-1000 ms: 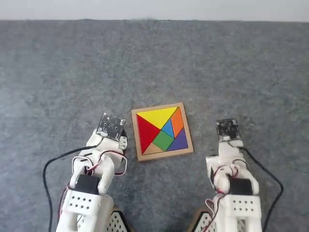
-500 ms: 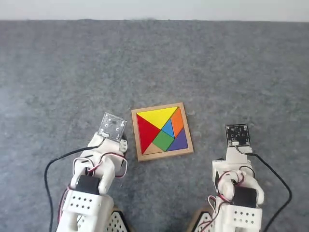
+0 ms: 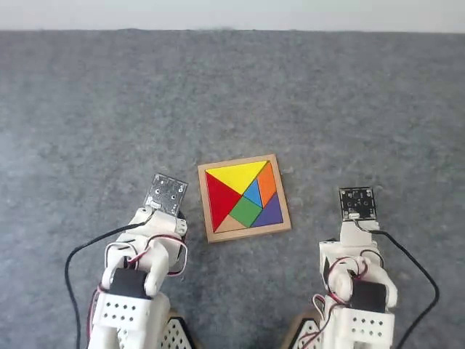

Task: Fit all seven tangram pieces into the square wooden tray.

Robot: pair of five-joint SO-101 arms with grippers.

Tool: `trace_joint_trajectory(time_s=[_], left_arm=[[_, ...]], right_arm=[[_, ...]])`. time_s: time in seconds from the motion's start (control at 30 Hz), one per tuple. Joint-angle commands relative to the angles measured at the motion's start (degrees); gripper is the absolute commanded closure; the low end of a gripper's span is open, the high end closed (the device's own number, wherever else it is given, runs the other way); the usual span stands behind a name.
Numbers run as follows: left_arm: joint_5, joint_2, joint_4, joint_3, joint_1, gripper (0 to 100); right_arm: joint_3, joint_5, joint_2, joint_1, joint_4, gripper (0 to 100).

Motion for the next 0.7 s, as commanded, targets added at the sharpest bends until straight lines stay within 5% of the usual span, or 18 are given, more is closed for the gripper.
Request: trace_joint_trajectory(time_s=[0.0, 0.33, 0.67], left_arm=[[-0.26, -3.6, 4.48, -0.66, -0.53, 99], [-0.26, -13.98, 19.87, -0.92, -0.53, 99], [-0.26, -14.86, 20.48, -0.92, -0.62, 99]], right_arm=[[0.97, 0.7, -0.48, 0.57, 0.31, 94.3], [0.97, 0.7, -0.48, 0.57, 0.31, 94.3], [0.97, 0.7, -0.48, 0.48, 0.31, 94.3]])
